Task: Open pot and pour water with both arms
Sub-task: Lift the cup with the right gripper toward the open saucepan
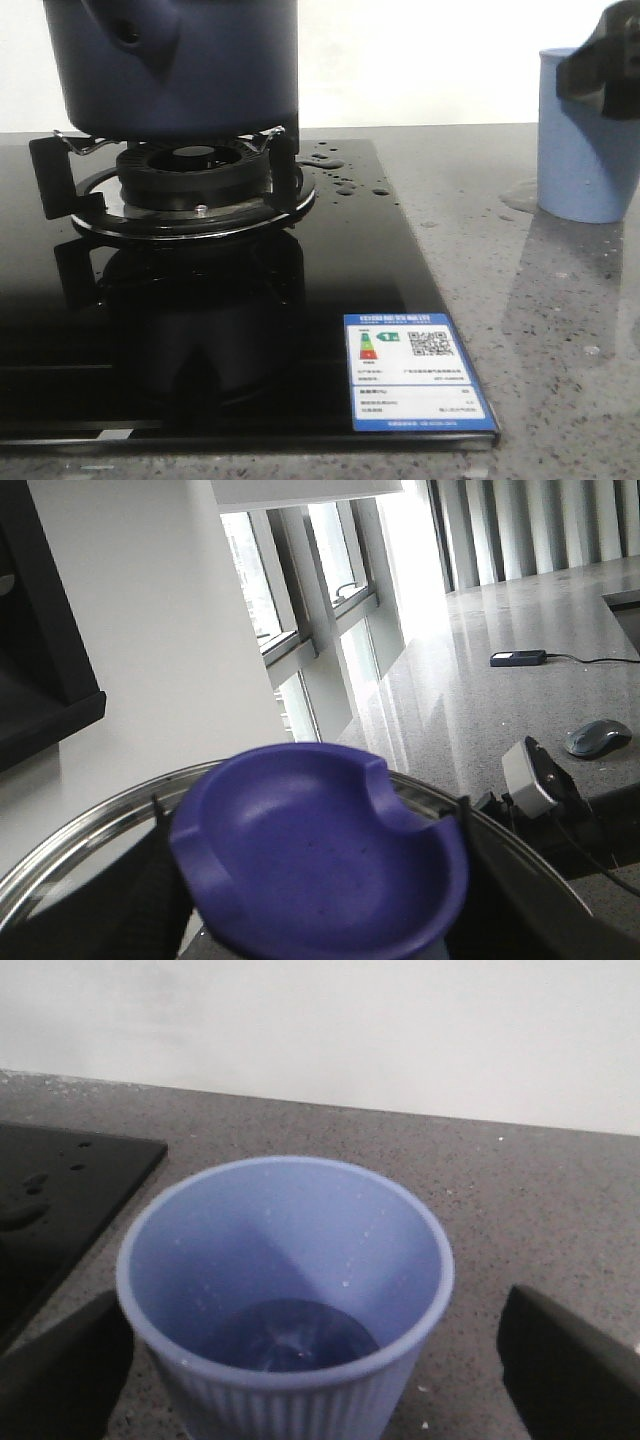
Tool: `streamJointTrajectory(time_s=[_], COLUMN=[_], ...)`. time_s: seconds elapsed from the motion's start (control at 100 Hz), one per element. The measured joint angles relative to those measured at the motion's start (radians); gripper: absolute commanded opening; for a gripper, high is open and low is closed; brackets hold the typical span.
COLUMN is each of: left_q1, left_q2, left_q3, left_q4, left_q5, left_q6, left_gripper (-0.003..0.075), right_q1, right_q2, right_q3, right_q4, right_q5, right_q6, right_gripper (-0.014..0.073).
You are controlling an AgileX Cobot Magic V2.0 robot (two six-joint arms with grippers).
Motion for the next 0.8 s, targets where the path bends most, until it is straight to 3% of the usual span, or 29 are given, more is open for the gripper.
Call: streamJointTrajectory(time_s=[0.66,0.8], left_q1=[0.0,0.0], left_q2=[0.0,-0.002], left_q3=[0.0,0.0], left_q4=[0.004,0.004], left_q5=[0.002,0.009], left_q6=[-0.006,-0.021], left_gripper=[0.0295,0.0295], right_q1=[0.0,0.0], right_q2=[0.202,0.226], right_q3=[-0.061,-0.077], right_q4=[-0.089,-0.092], right_q5=[-0.084,-0.082], right_q6=[0.167,0.194], right_gripper=[0.0664,0.0563])
